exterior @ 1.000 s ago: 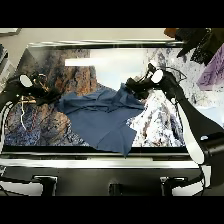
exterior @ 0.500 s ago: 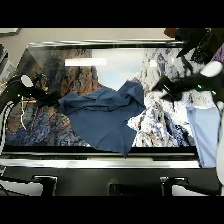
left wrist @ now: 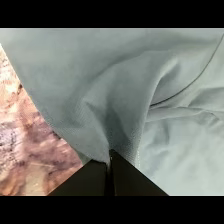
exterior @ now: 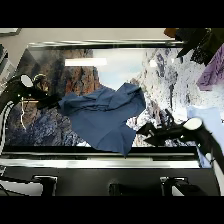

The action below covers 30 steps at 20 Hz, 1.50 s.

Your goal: Fold the clothes and pants, and hang the long-sleeved shirts on hangers.

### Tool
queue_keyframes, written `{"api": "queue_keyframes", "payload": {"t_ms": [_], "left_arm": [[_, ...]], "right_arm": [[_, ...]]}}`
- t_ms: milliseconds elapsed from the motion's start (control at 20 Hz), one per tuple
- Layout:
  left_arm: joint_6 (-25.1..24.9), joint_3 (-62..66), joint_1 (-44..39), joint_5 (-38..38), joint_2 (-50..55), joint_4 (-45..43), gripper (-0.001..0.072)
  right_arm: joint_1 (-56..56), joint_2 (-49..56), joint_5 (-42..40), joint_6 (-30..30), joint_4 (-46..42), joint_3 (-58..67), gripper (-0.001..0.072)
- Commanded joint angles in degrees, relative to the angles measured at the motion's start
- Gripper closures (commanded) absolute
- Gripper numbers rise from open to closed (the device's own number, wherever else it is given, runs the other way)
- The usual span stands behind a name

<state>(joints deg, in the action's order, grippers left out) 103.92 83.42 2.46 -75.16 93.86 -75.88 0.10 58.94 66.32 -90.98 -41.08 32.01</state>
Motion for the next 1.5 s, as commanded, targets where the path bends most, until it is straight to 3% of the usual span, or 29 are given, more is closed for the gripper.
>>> {"api": "queue_keyframes", "payload": {"t_ms": [0,650,700,800,850,950,1050,1450], "left_arm": [[0.0,0.0,0.0,-1.2,0.0,0.9,0.0694],[0.0,0.0,0.0,-1.4,0.0,0.9,0.0694],[0.0,0.0,0.0,-1.4,0.0,0.9,0.0693],[0.0,0.0,0.0,-1.3,0.1,0.8,0.0693],[-0.1,0.0,0.0,-1.3,0.1,0.7,0.0693],[-0.1,0.0,0.0,-1.3,0.1,0.7,0.0693],[-0.5,0.0,0.0,-1.3,0.1,0.7,0.0694],[-0.7,0.7,0.1,-0.1,-2.0,0.7,0.0694]], "right_arm": [[6.2,-1.6,-10.1,0.3,5.1,-7.0,0.0053],[20.2,9.3,-24.8,0.4,15.4,-7.3,0.007],[20.5,9.3,-25.2,0.4,16.0,-7.3,0.014],[20.5,9.3,-25.7,0.8,16.6,-7.3,0.0198],[20.5,9.3,-26.0,0.8,16.6,-7.3,0.0356],[20.5,9.3,-26.3,0.8,16.7,-7.3,0.0577],[20.5,9.3,-26.4,1.2,16.7,-7.3,0.0682],[17.0,3.5,-24.2,3.1,15.6,3.3,0.0684]]}}
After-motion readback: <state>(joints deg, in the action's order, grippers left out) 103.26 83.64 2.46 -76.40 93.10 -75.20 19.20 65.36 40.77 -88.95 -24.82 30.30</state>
